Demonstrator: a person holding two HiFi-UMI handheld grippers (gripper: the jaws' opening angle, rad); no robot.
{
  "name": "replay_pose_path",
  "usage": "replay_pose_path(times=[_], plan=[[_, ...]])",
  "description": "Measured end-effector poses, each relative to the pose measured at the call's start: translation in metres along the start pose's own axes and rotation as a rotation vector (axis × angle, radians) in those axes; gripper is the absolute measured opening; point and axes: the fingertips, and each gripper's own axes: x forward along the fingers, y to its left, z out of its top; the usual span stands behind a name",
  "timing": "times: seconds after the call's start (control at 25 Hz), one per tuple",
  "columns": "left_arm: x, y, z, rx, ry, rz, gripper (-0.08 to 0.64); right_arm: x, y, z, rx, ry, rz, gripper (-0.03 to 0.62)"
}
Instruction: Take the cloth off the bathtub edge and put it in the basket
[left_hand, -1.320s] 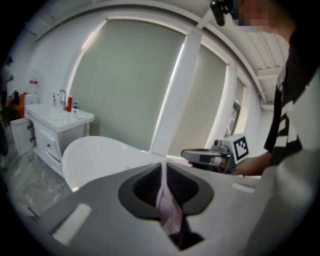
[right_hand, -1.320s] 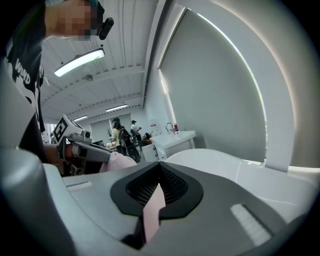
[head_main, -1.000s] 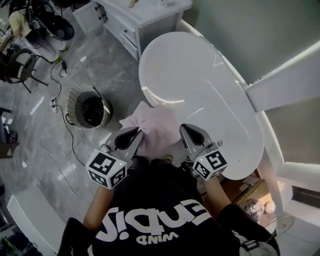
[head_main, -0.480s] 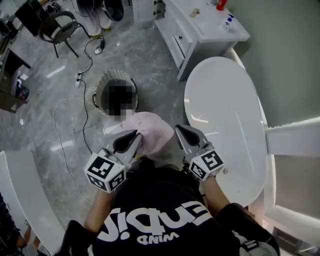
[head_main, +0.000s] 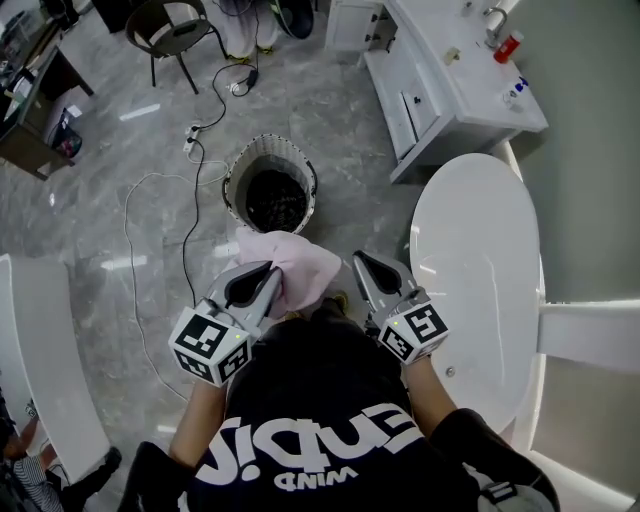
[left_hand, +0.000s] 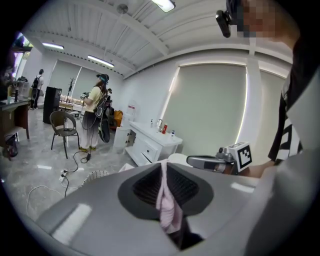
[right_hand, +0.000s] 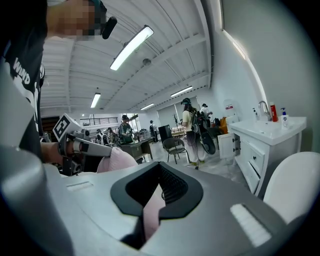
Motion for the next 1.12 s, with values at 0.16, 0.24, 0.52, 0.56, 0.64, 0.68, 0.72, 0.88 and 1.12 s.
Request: replay_pose_path(times=[0.16,0.24,0.52,0.56,0.64,0.68,0.72,0.88,1.12], plan=[[-0.004,0.017,-0.001,-0.026,-0.007,0.034,0.029,0.024,0.000,0.009,-0.017,0.002,0.028,0.005],[-0.004,0.027,0.001,-0.033,-0.008,0.046,0.029,0.035,-0.001,0.014,-0.023,0.002,0.036,0.005],[0.011,0.059,0.026,-0.059,-0.031,0.062,0.029,0.071,-0.017,0.023,-0.022,0.010,0.053,0.005],[0.016,0.062,0.033,-0.061,-0.037,0.064,0.029,0.076,-0.023,0.025,-0.019,0.011,0.053,0.005],[0.027,0.068,0.047,-0.059,-0.051,0.065,0.029,0.084,-0.036,0.028,-0.010,0.014,0.053,0.005],[0.032,0.071,0.053,-0.057,-0.058,0.065,0.029,0.090,-0.041,0.029,-0.010,0.016,0.054,0.005],[0.036,0.075,0.059,-0.055,-0.064,0.064,0.029,0.095,-0.045,0.031,-0.012,0.020,0.054,0.005],[0.053,0.092,0.078,-0.048,-0.070,0.059,0.029,0.122,-0.062,0.041,-0.015,0.024,0.060,0.005],[0.085,0.122,0.115,-0.044,-0.089,0.091,0.029,0.164,-0.091,0.067,-0.023,0.018,0.102,0.005]])
